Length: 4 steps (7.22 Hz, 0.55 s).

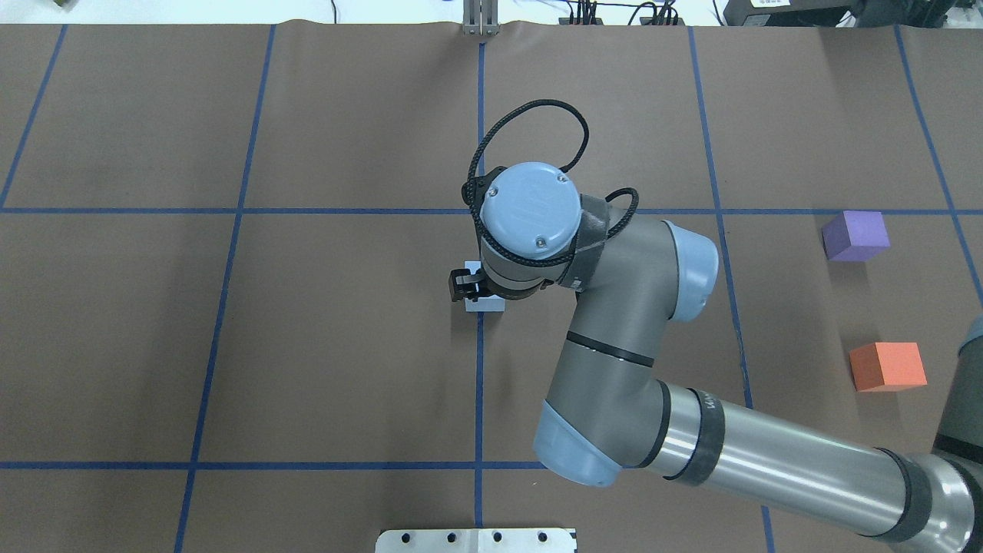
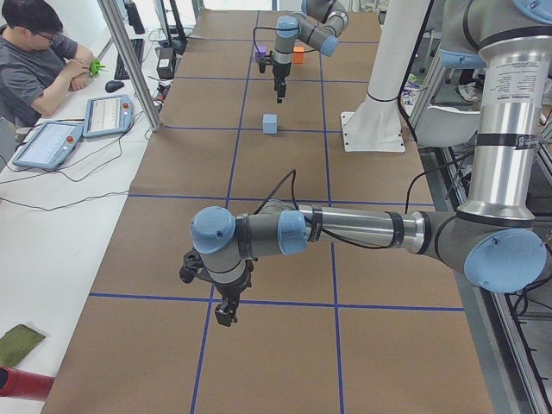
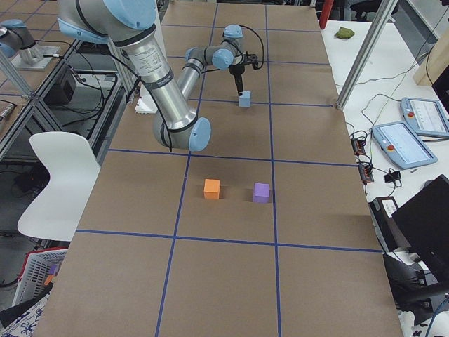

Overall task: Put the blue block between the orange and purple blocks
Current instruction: 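Reach the right gripper to the light blue cube and grasp it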

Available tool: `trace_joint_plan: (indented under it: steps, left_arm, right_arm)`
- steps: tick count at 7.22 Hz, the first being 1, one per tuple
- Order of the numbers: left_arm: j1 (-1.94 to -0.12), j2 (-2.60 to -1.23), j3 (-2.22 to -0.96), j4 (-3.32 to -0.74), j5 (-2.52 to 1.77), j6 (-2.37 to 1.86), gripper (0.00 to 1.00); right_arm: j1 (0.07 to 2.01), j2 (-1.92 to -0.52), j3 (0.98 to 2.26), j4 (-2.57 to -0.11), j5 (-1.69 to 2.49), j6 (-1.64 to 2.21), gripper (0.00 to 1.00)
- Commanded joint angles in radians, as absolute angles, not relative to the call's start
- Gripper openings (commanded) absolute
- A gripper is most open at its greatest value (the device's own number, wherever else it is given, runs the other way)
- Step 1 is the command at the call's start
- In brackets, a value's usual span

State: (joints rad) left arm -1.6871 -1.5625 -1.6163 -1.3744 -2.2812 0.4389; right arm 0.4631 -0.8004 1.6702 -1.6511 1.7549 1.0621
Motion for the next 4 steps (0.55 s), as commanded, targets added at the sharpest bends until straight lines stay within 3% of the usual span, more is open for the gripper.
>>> trace_joint_plan:
  steps: [1, 4]
  left_arm:
    - [-1.709, -1.545, -1.624, -1.379, -2.286, 0.439, 1.00]
    - [-1.707, -1.546, -1.626, -1.379, -2.287, 0.431, 1.00]
  right_arm:
    - [0.451, -0.738, 1.502, -1.528, 1.736, 1.069, 1.00]
    - [0.453, -0.733, 1.450, -1.516, 1.738, 1.069, 1.00]
